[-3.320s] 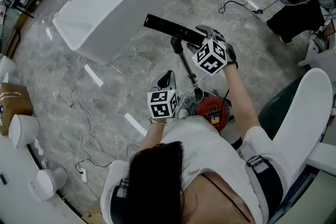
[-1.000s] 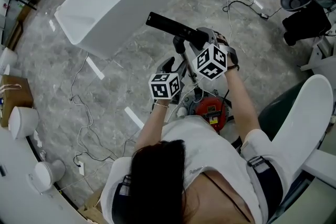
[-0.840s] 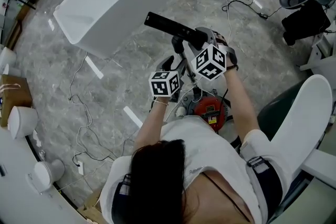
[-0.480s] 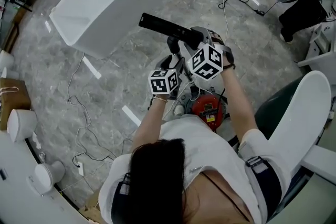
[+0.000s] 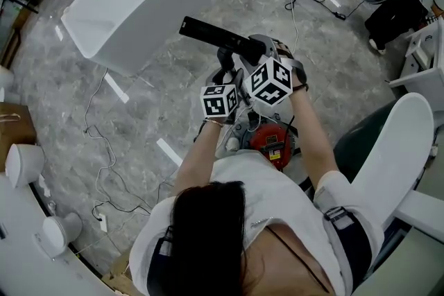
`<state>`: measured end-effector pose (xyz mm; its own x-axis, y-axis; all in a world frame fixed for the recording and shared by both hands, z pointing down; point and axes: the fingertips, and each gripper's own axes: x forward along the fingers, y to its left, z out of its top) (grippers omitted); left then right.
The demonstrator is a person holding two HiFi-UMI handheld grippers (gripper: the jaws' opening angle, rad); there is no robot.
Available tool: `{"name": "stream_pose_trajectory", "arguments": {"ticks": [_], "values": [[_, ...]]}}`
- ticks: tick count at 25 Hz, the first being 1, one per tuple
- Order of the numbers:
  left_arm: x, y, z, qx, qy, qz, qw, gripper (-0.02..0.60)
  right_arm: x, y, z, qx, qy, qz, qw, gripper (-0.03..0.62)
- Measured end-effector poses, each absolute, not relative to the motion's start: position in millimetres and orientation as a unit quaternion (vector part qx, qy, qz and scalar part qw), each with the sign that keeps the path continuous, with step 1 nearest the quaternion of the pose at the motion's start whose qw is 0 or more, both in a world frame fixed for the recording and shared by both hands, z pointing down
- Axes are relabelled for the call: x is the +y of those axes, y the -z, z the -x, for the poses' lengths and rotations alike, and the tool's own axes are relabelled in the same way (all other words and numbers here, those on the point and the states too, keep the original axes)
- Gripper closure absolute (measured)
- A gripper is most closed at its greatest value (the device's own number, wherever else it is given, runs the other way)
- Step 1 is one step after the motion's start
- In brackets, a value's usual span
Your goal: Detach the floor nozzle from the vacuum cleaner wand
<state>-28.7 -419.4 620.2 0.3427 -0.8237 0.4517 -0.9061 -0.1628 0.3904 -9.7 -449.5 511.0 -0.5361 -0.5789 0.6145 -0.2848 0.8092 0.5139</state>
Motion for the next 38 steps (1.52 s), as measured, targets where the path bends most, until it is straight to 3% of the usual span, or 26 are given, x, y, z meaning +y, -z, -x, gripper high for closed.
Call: {"name": "stream_pose_trajectory", "arguments": {"ticks": [10,13,17,38], "values": [[-428.1,-625.0,25.6,-0.548,-0.066,-0.776,0.306,0.362,-448.5,-510.0,13.6,-0.859,0.177,-0.251,0.41,0.375],[-427.5,-623.4,21.7,-0.534,-0.067,-0.787,0.303,0.419,-448.3,-509.8,13.4,-0.858,0.175,-0.251,0.412,0.375],[-428.5,-622.6,19.8,-0.525,-0.077,-0.795,0.293,0.428,-449.1,-509.7,13.7,-0.858,0.176,-0.25,0.413,0.375],[-431.4,-626.2,19.8,-0.501,-0.084,-0.806,0.305,0.428,-449.4,-504.0,17.5,-0.85,0.202,-0.268,0.405,0.376]]}}
